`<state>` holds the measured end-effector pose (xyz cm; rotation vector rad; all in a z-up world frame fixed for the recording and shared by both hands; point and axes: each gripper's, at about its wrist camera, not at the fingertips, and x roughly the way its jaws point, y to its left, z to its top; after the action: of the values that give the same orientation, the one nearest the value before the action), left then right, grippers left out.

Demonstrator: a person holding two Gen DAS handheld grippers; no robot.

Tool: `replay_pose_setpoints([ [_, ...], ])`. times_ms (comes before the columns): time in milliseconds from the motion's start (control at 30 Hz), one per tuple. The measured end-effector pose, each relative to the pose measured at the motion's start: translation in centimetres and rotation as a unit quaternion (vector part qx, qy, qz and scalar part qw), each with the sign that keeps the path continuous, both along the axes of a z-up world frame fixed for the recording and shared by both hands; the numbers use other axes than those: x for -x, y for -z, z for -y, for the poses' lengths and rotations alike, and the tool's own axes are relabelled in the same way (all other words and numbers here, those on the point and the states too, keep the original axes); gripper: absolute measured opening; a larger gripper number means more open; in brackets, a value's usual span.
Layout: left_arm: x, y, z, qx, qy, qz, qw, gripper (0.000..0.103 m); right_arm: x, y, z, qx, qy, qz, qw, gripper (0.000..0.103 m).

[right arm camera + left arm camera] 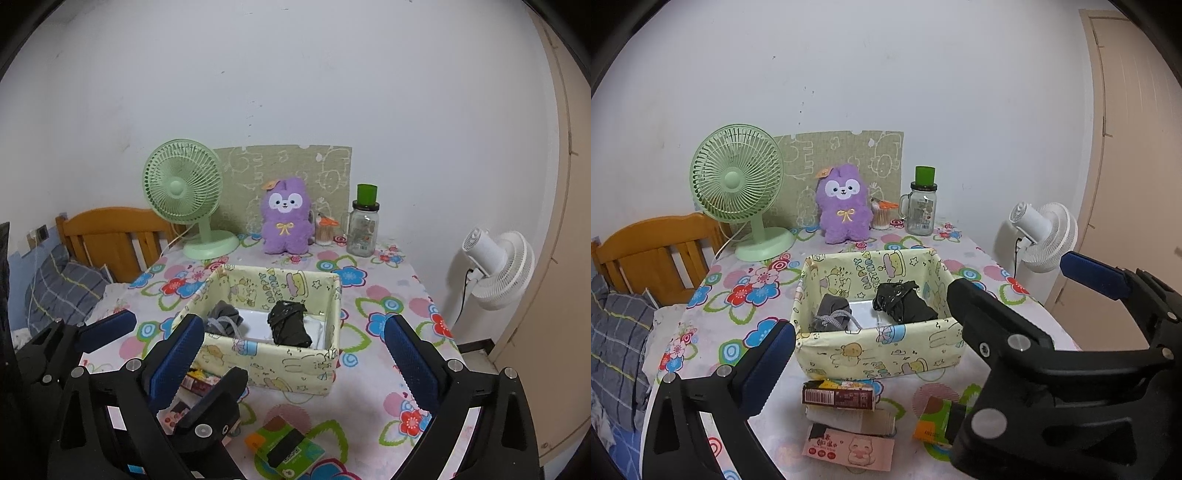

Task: Organize soft objects
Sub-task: 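Withdraw both open grippers from the box toward the remaining items, then move the left gripper to the brown snack box while the right gripper approaches the green tissue pack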

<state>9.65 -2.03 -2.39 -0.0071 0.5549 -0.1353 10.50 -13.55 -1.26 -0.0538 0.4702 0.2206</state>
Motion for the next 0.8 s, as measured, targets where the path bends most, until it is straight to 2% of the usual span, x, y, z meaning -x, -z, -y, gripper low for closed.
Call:
replay_pose_setpoints([
  [800,2.4,1.8,0.2,0.0,0.026,-0.003,0.9997,0.103,2.3,2.3,0.2,-0.008,0.0,-0.008,1.0,0.099],
])
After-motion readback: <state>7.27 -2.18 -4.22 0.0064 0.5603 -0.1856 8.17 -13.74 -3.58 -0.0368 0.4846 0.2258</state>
